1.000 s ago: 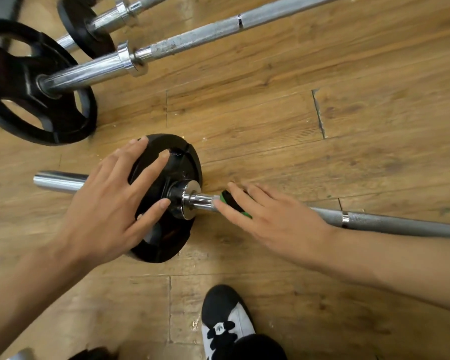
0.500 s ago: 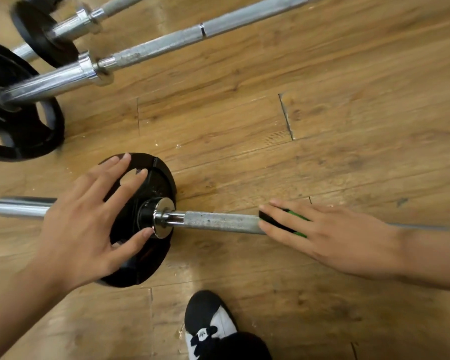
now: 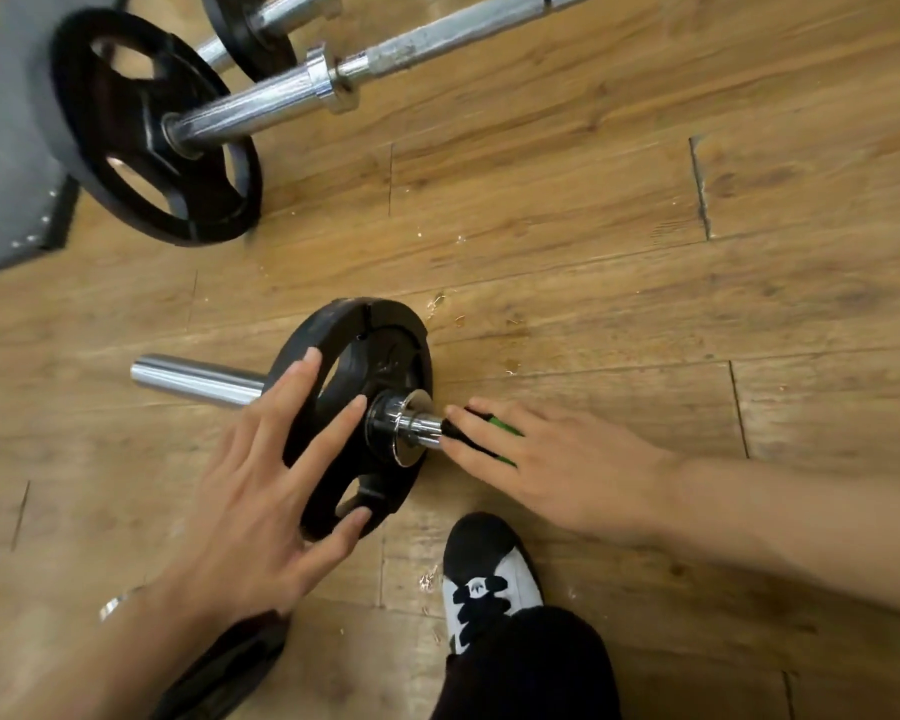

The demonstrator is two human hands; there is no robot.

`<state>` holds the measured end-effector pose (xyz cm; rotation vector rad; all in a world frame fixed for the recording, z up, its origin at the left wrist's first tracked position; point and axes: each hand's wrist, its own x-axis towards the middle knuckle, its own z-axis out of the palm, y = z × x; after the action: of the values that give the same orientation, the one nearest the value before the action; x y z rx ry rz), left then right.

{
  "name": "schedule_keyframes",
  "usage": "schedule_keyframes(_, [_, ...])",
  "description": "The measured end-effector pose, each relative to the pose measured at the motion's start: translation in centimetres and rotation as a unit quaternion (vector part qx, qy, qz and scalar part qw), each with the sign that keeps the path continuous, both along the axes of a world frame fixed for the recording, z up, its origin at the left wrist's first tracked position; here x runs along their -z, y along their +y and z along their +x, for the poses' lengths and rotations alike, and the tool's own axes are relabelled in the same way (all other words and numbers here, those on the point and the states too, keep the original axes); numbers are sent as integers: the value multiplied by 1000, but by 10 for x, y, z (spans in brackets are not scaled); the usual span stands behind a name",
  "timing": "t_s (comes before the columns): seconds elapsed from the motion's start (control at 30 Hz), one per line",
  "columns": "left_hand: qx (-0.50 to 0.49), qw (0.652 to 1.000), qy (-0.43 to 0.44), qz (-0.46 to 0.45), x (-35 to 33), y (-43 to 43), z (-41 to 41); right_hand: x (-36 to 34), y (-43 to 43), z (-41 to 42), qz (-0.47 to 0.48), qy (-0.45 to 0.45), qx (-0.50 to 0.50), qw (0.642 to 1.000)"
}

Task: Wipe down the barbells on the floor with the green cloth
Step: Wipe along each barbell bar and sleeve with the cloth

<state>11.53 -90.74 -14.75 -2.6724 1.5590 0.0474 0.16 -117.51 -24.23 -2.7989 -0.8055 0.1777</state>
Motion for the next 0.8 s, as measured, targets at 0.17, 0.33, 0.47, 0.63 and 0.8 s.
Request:
schedule_keyframes(0.17, [-4,996,-49,-79,16,-8,12,3,-61,-81,-29,-50,13,998])
schedule_keyframes(0.33, [6,998,-21,-67,9,-24,31,-2,-92,-112,-89,-23,34,995])
schedule_keyframes(0.47, [28,999,3,-41,0,-49,56,5,-55,-63,-53,-12,60,997])
schedule_keyframes(0.63, [40,999,31,18,-7,-77,89,-12,-7,35,-25,93,38,995])
schedule_keyframes(0.8, [30,999,22,9,-7,-70,81,-19,-20,31,-4,145,28,989])
